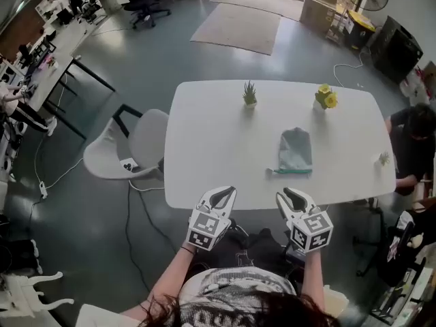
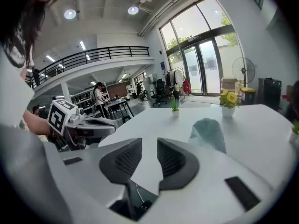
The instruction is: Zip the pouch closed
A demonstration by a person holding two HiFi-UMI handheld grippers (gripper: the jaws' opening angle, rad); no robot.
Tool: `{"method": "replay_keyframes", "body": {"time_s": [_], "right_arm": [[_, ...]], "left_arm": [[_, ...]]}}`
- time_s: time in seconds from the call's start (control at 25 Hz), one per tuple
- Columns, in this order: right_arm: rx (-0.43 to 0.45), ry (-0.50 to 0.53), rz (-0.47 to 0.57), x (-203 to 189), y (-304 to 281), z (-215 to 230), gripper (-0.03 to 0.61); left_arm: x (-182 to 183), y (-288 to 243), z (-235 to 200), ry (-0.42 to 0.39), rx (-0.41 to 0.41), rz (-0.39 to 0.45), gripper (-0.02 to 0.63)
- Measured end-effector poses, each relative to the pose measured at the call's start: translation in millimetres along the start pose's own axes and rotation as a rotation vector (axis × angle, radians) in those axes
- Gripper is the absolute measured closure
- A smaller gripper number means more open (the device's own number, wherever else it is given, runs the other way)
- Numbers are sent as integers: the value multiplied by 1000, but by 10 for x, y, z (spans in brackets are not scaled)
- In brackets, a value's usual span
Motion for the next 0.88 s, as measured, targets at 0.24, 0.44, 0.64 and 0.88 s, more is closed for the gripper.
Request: {"method": "replay_keyframes", "body": {"time_s": [0.24, 0.44, 0.64, 0.88], "right_arm": [[60, 56, 15, 20, 43, -137, 489], [125, 109, 7, -116, 288, -206, 494], [173, 141, 8, -400, 616, -305, 503], [201, 172, 34, -643, 958, -347, 557]], "left_arm": [[-24, 175, 303, 4, 9, 13, 600], [-26, 256, 649, 9, 48, 17, 600], [-103, 346, 1063, 35, 82, 20, 600], [-205, 473, 1538, 42, 96, 22, 600]]}}
Point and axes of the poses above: the fingertips, and each gripper's own axes: y backward along the fingers, z to its right, x out of its top, the point moved 5 cm from there along y, backward along the fingers, and after that the axes turned 9 degrees about -z, right-handed, at the moved point
